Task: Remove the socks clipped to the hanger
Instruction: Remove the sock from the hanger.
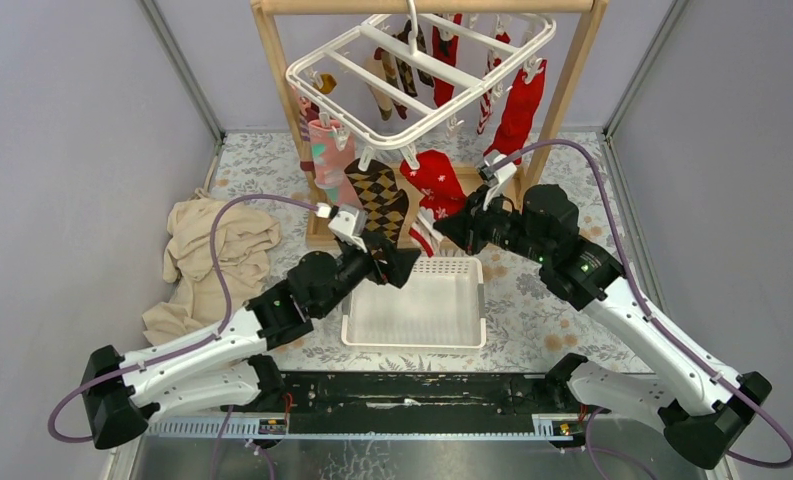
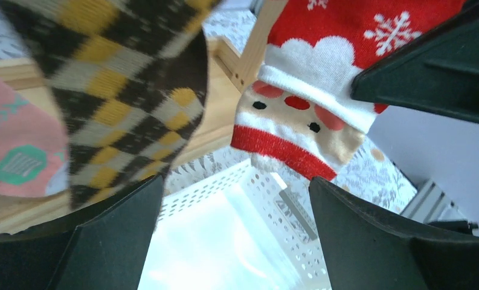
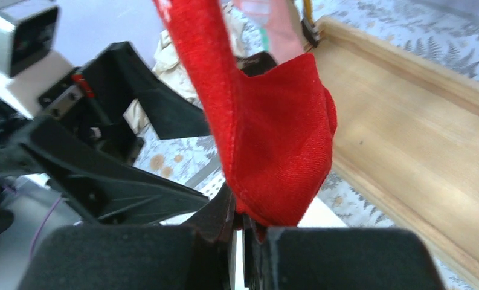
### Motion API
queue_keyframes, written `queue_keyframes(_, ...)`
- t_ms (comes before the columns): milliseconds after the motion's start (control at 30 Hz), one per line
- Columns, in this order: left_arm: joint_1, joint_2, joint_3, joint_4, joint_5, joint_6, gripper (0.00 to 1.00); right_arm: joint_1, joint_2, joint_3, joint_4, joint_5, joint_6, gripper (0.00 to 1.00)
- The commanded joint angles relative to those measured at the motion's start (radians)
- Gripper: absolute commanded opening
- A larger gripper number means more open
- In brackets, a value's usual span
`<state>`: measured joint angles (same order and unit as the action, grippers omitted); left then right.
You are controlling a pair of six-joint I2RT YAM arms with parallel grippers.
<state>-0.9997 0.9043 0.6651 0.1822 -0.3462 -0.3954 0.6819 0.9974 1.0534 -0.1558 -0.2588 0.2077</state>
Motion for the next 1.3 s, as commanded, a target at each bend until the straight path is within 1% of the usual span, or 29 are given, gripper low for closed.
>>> queue_keyframes(0, -0.002, 0.030, 0.002, 0.105, 0.121, 0.035, 0.99, 0.007, -0.024, 0.047, -0.052, -0.150, 0.032, 0.07)
queue_keyframes(100, -0.001, 0.011, -0.025, 0.153, 0.153, 0.034, 0.98, 0.006, -0.030, 0.049, -0.060, -0.236, 0.038, 0.07)
queue_keyframes(167, -0.001, -0.005, -0.040, 0.175, 0.173, 0.037, 0.98, 0.006, -0.032, 0.048, -0.064, -0.266, 0.035, 0.07)
queue_keyframes(367, 0.003, -0.006, -0.044, 0.195, 0.248, 0.044, 0.98, 0.006, -0.026, 0.036, -0.041, -0.313, 0.039, 0.07)
queue_keyframes(533, 0.004, 0.014, -0.040, 0.209, 0.337, 0.040, 0.98, 0.006, -0.025, 0.027, -0.030, -0.299, 0.037, 0.07)
queue_keyframes(567, 0.004, 0.016, -0.039, 0.212, 0.341, 0.036, 0.94, 0.006, -0.025, 0.027, -0.025, -0.294, 0.038, 0.07)
queue_keyframes(600, 0.004, 0.017, -0.041, 0.217, 0.365, 0.034, 0.83, 0.007, -0.025, 0.027, -0.021, -0.294, 0.039, 0.08)
queue_keyframes(633, 0.004, 0.017, -0.044, 0.224, 0.384, 0.032, 0.70, 0.006, -0.024, 0.027, -0.018, -0.288, 0.039, 0.09)
queue_keyframes(700, 0.006, 0.018, -0.045, 0.225, 0.391, 0.022, 0.37, 0.006, -0.019, 0.032, -0.012, -0.278, 0.039, 0.11)
queue_keyframes(733, 0.005, 0.018, -0.044, 0.222, 0.392, 0.020, 0.29, 0.005, -0.015, 0.032, -0.009, -0.279, 0.040, 0.13)
queue_keyframes(767, 0.006, 0.017, -0.042, 0.218, 0.390, 0.017, 0.28, 0.007, -0.013, 0.032, -0.003, -0.277, 0.042, 0.16)
queue_keyframes(833, 0.007, 0.012, -0.034, 0.200, 0.381, 0.016, 0.17, 0.007, -0.006, 0.037, 0.001, -0.277, 0.042, 0.21)
queue_keyframes(867, 0.007, 0.007, -0.029, 0.187, 0.376, 0.016, 0.15, 0.006, -0.003, 0.040, 0.004, -0.273, 0.042, 0.27)
queue_keyframes(933, 0.010, -0.006, -0.012, 0.141, 0.352, 0.017, 0.14, 0.006, 0.002, 0.043, 0.004, -0.269, 0.039, 0.34)
queue_keyframes(967, 0.013, -0.014, -0.005, 0.119, 0.350, 0.016, 0.13, 0.007, 0.004, 0.045, 0.003, -0.259, 0.034, 0.41)
queue_keyframes(1033, 0.027, -0.027, 0.023, 0.047, 0.300, 0.001, 0.13, 0.007, 0.000, 0.052, -0.001, -0.223, 0.025, 0.62)
queue_keyframes(1067, 0.045, -0.030, 0.036, 0.009, 0.306, -0.011, 0.13, 0.006, -0.006, 0.054, 0.003, -0.205, 0.021, 0.69)
queue_keyframes(1100, 0.071, -0.032, 0.047, -0.023, 0.332, -0.024, 0.13, 0.006, -0.015, 0.053, 0.013, -0.189, 0.016, 0.75)
queue_keyframes(1133, 0.102, -0.036, 0.053, -0.041, 0.377, -0.044, 0.13, 0.007, -0.025, 0.051, 0.030, -0.178, 0.012, 0.79)
queue_keyframes(1167, 0.137, -0.040, 0.059, -0.053, 0.421, -0.063, 0.13, 0.006, -0.035, 0.050, 0.052, -0.172, 0.008, 0.81)
queue_keyframes(1267, 0.217, -0.056, 0.072, -0.083, 0.520, -0.098, 0.14, 0.006, -0.070, 0.034, 0.160, -0.155, 0.003, 0.83)
